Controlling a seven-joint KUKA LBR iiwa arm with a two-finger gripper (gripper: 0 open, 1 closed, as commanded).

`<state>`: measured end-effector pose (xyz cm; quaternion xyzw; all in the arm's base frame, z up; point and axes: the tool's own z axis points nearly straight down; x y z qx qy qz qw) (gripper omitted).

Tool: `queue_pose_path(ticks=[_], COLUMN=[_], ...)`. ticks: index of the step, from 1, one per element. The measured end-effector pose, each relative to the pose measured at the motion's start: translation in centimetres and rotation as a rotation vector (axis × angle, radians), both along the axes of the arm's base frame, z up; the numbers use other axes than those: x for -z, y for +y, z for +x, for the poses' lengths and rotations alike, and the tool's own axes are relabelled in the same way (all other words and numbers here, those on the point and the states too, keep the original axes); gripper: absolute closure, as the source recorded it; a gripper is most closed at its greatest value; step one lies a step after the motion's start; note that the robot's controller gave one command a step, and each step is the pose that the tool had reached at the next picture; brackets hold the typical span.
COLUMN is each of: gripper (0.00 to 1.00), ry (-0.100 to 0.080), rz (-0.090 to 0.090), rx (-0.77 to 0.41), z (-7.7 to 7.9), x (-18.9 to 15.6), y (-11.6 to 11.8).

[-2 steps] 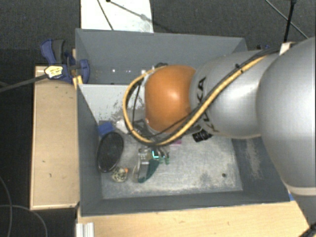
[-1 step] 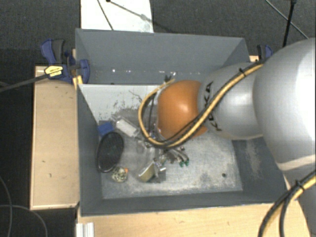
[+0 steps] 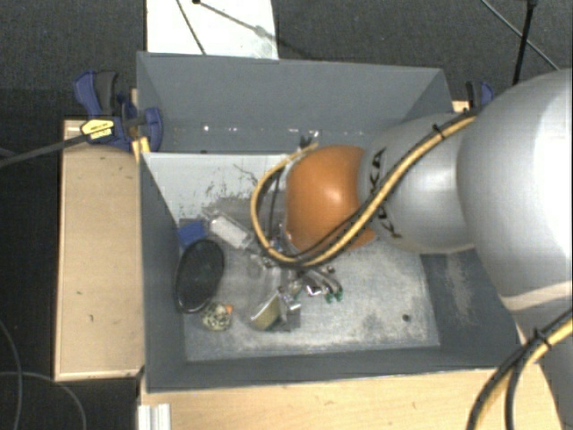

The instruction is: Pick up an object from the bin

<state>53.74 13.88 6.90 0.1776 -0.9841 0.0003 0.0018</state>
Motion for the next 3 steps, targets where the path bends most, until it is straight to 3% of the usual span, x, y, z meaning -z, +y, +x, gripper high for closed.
queue_pose_path(ticks=[1,3], gripper=[0.0,0.0], ry=[-0.002,-0.003], rz=[0.002,0.005], rx=[-0.178,-0.156], z=[-1.34,-1.24], x=[-0.15,-0.23], y=[2.44,2.46])
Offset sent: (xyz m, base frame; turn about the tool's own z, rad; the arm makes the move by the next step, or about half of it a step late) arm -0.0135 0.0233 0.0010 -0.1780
